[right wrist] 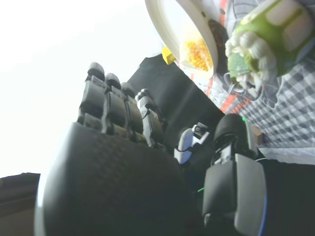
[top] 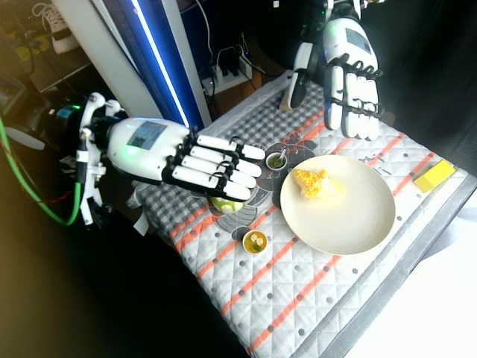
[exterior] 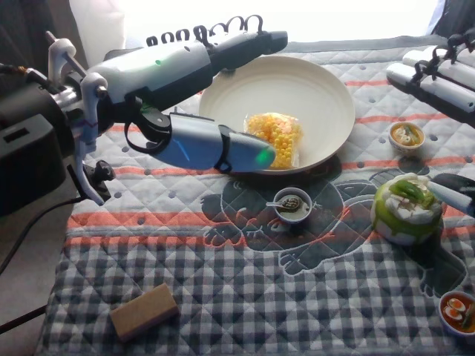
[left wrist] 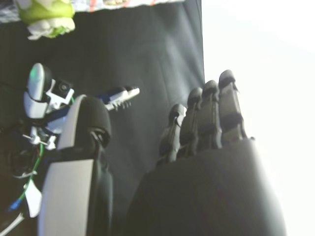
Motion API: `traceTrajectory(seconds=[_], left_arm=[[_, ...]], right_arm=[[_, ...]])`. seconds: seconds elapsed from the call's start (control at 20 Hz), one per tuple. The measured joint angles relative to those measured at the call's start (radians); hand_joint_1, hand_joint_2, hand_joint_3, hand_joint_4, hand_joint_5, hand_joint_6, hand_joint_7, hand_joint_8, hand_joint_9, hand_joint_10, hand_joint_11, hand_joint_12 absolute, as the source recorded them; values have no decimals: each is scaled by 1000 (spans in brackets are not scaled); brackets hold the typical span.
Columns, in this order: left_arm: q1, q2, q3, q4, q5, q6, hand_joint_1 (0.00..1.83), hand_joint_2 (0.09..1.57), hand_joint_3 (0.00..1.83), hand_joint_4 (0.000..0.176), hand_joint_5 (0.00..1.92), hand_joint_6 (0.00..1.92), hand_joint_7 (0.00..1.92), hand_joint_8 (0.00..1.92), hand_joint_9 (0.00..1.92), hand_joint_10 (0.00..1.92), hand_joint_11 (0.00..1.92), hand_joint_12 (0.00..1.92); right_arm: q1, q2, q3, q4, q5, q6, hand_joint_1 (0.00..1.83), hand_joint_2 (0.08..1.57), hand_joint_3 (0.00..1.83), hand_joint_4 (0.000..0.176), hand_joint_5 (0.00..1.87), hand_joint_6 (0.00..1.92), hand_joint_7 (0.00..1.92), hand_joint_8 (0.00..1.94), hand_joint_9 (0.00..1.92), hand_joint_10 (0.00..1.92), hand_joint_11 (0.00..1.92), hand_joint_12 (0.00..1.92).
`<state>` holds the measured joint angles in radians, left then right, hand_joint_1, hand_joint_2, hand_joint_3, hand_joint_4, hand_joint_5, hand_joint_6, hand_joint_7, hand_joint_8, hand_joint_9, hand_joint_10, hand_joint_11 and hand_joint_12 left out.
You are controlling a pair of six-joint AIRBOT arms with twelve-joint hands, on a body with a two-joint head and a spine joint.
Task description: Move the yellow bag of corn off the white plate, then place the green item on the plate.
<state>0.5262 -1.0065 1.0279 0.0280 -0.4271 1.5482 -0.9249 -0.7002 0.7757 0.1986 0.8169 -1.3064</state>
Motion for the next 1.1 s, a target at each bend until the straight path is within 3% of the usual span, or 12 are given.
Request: traceTrajectory(seconds=[0.05, 0.1, 0.2, 0.35, 0.4, 0.5, 0.6, 0.7, 0.9, 0.95, 1.05, 1.1], left_arm=[[0, -3, 2, 1, -2, 0, 370, 1205, 7, 47, 20, 0, 26, 2, 86, 73, 0, 986], [-6, -10, 11, 0, 7, 0, 452, 1193, 1, 71, 3, 0, 4, 0, 55, 50, 0, 838], [-23, -37, 39, -6, 30, 0, 570, 1183, 0, 66, 14, 2, 37, 3, 80, 43, 0, 825], [-41, -101, 103, -13, 99, 0, 610, 1176, 0, 63, 54, 7, 80, 4, 96, 27, 0, 1102], [-45, -128, 129, -14, 132, 3, 636, 1164, 0, 79, 142, 24, 143, 14, 180, 47, 0, 1287], [-45, -177, 168, -137, 180, 158, 662, 1156, 0, 89, 165, 22, 157, 10, 202, 49, 0, 1341], [-45, -226, 217, -235, 240, 275, 676, 1151, 0, 78, 204, 21, 202, 13, 249, 59, 0, 1435], [-45, -265, 275, -279, 285, 283, 570, 1143, 0, 64, 245, 27, 247, 19, 287, 71, 0, 1538], [-45, -312, 348, -308, 328, 284, 734, 1149, 0, 60, 275, 9, 224, 2, 201, 34, 0, 1438], [-45, -332, 364, -310, 341, 284, 748, 1104, 0, 55, 357, 20, 310, 11, 275, 87, 0, 1598], [-47, -360, 392, -325, 345, 284, 780, 1062, 0, 16, 550, 55, 557, 67, 264, 1030, 151, 1902], [-47, -368, 402, -332, 341, 285, 749, 1065, 0, 36, 578, 61, 581, 74, 235, 1229, 166, 1917]], right_arm=[[0, -2, 0, -2, 0, 0, 489, 1189, 21, 0, 0, 0, 17, 0, 15, 123, 0, 723], [0, -3, 0, -2, 0, 0, 617, 1178, 9, 0, 0, 0, 15, 0, 6, 113, 0, 682], [0, -3, 0, 0, 1, 0, 698, 1168, 0, 0, 0, 0, 16, 3, 16, 97, 0, 598], [0, -5, 0, 1, 2, 0, 747, 1155, 0, 0, 0, 0, 8, 0, 11, 74, 0, 573], [0, -5, 0, 0, 4, 0, 674, 1176, 2, 13, 0, 0, 2, 0, 5, 58, 0, 431], [0, -5, 0, 0, 6, 0, 609, 1191, 2, 24, 0, 0, 0, 0, 11, 50, 0, 462], [0, -5, 0, 0, 8, 0, 601, 1208, 0, 23, 0, 0, 0, 0, 2, 7, 0, 391], [0, -5, 0, 2, 8, 0, 559, 1198, 0, 0, 0, 0, 0, 0, 0, 0, 0, 447], [0, -5, 0, 2, 8, 2, 554, 1209, 2, 0, 0, 0, 8, 3, 11, 4, 0, 500], [0, -5, 0, 3, 8, 4, 584, 1211, 1, 0, 0, 0, 26, 3, 14, 4, 0, 401], [-1, -5, 0, 2, 9, 6, 566, 1223, 1, 0, 0, 0, 23, 5, 14, 1, 0, 158], [-1, -5, 0, 2, 9, 6, 565, 1220, 0, 0, 0, 0, 28, 3, 22, 4, 0, 170]])
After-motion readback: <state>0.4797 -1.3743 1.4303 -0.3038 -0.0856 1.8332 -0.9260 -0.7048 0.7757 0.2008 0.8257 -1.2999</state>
